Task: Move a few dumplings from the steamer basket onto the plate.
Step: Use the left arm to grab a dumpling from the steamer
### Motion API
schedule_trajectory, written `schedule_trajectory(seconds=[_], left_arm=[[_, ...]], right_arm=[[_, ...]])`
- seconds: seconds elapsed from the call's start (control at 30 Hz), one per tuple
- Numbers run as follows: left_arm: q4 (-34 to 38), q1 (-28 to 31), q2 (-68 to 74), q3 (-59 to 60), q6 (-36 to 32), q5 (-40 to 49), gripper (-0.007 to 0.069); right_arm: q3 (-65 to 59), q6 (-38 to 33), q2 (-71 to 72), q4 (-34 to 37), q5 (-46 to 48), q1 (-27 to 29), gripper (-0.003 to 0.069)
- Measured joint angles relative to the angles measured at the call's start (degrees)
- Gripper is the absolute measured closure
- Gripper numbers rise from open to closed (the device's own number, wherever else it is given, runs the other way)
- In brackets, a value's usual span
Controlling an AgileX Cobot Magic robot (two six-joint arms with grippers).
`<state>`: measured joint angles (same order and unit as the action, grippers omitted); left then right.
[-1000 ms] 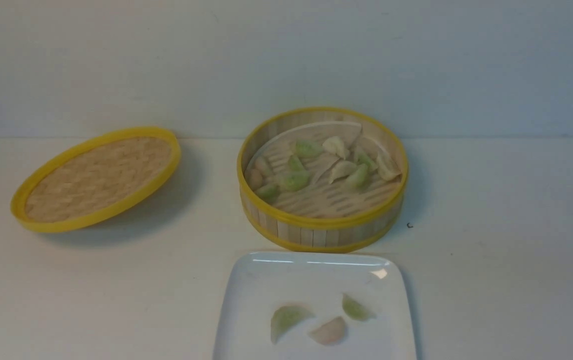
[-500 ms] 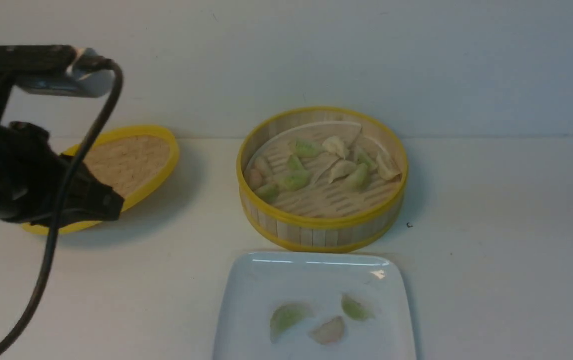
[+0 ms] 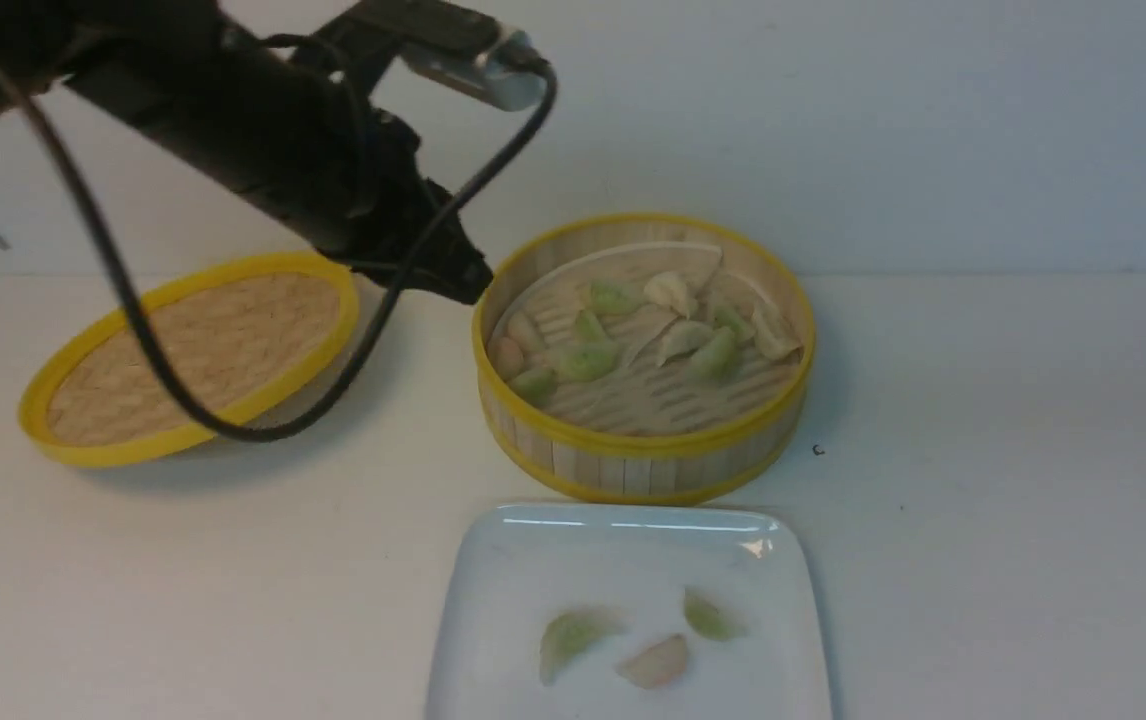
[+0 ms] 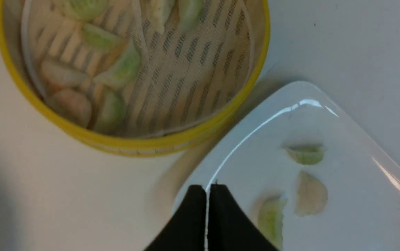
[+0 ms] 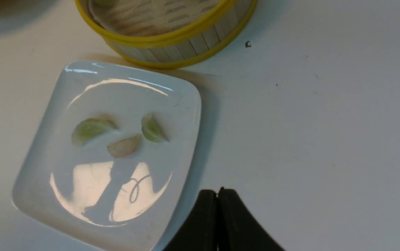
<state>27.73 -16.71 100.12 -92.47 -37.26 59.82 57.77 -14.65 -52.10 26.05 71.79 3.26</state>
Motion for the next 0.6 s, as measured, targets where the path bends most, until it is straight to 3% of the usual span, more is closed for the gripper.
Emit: schedule_trajectory(seconds=[0.2, 0.37, 0.5, 0.6], left_arm=[[-4.9, -3.4, 13.8, -12.6, -0.4, -0.5, 0.0631], [-7.3, -4.6, 22.9, -18.2, -0.5, -5.9, 0.0599], [-8.4, -5.2, 27.7, -18.8, -0.5, -11.4, 0.0501], [-9.7, -5.4, 30.3, -18.9, -0.6, -15.1, 0.0365]], right_arm=[[0.0, 0.0, 0.0, 1.5, 0.0, 0.0, 0.0673], [0.0, 0.6, 0.0, 2.3, 0.0, 0.0, 0.0673], [0.0, 1.3, 0.0, 3.0, 0.0, 0.0, 0.0673], [0.0, 1.4, 0.0, 3.2, 0.0, 0.0, 0.0673]])
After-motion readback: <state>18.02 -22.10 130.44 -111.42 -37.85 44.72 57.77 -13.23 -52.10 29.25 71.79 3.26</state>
